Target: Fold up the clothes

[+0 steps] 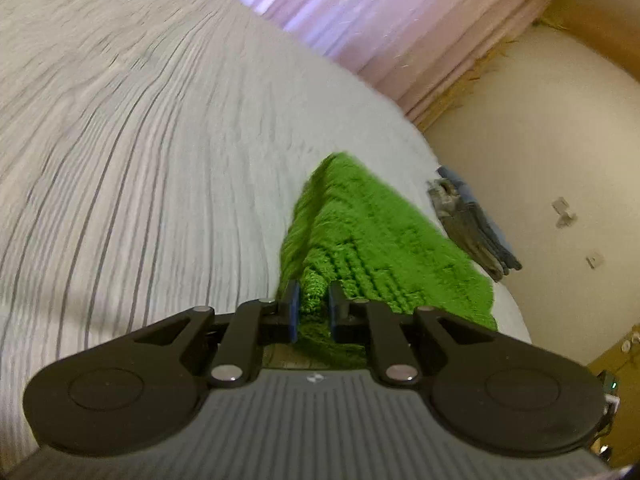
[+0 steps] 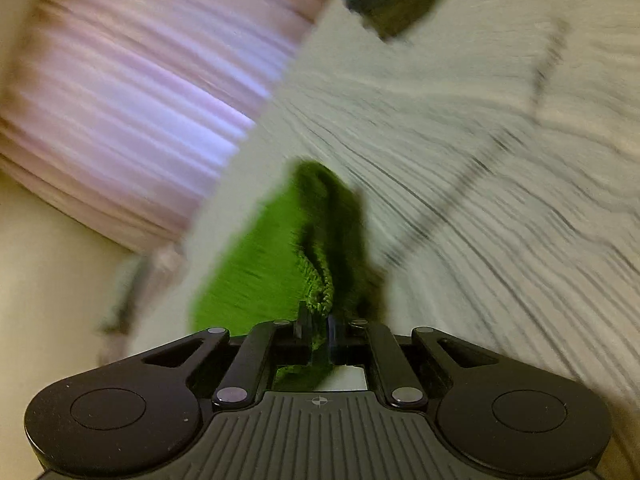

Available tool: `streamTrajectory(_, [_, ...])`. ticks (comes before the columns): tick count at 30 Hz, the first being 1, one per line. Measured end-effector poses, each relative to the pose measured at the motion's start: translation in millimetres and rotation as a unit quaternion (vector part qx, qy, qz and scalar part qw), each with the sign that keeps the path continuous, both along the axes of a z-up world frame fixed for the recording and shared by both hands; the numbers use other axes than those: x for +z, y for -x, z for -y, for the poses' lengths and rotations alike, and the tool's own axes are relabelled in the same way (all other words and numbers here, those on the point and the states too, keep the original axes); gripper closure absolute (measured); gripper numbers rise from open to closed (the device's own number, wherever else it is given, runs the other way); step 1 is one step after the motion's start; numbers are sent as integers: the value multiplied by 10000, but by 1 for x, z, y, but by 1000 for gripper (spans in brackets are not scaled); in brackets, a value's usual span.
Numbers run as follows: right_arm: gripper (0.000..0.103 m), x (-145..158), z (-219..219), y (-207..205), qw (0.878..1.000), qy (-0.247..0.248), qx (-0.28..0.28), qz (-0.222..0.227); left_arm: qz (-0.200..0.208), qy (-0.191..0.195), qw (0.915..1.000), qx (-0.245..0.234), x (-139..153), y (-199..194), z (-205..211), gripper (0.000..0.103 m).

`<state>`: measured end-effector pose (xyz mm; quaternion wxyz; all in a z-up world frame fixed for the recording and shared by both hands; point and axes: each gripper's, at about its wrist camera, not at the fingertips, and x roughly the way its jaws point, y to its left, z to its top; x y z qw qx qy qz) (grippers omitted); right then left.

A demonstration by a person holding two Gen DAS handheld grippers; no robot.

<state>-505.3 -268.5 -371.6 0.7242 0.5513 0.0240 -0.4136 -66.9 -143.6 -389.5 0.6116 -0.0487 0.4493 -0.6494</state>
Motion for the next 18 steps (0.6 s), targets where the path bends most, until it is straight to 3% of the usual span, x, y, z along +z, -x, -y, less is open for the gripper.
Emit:
streamTrajectory(3, [98, 14, -14, -3, 9994, 324, -80, 54, 161, 370, 9992, 59, 18, 7, -12, 92])
streamTrajectory(5, [98, 27, -19, -6, 9973, 714, 40, -158, 472, 231, 9986, -27, 17, 12, -5, 92])
streamTrajectory(8, [98, 12, -11, -7, 9983, 350, -14, -475, 498, -99, 9987, -62, -2, 15, 6, 89])
streamTrajectory(10, [98, 0, -11, -10, 9985, 167, -123, -504, 534, -109, 9985, 34, -2, 17, 6, 89])
streamTrajectory(16, [96, 22, -25, -42, 9808, 897, 162, -1721, 665, -153, 9976, 115, 6, 25, 8, 89])
streamTrajectory(17, [75, 27, -27, -46, 9776, 977, 120, -1863, 663, -156, 9976, 138, 6, 27, 9, 89])
streamTrajectory(18, [41, 32, -29, -51, 9733, 1067, 40, -2031, 661, -159, 9976, 159, 6, 27, 7, 89])
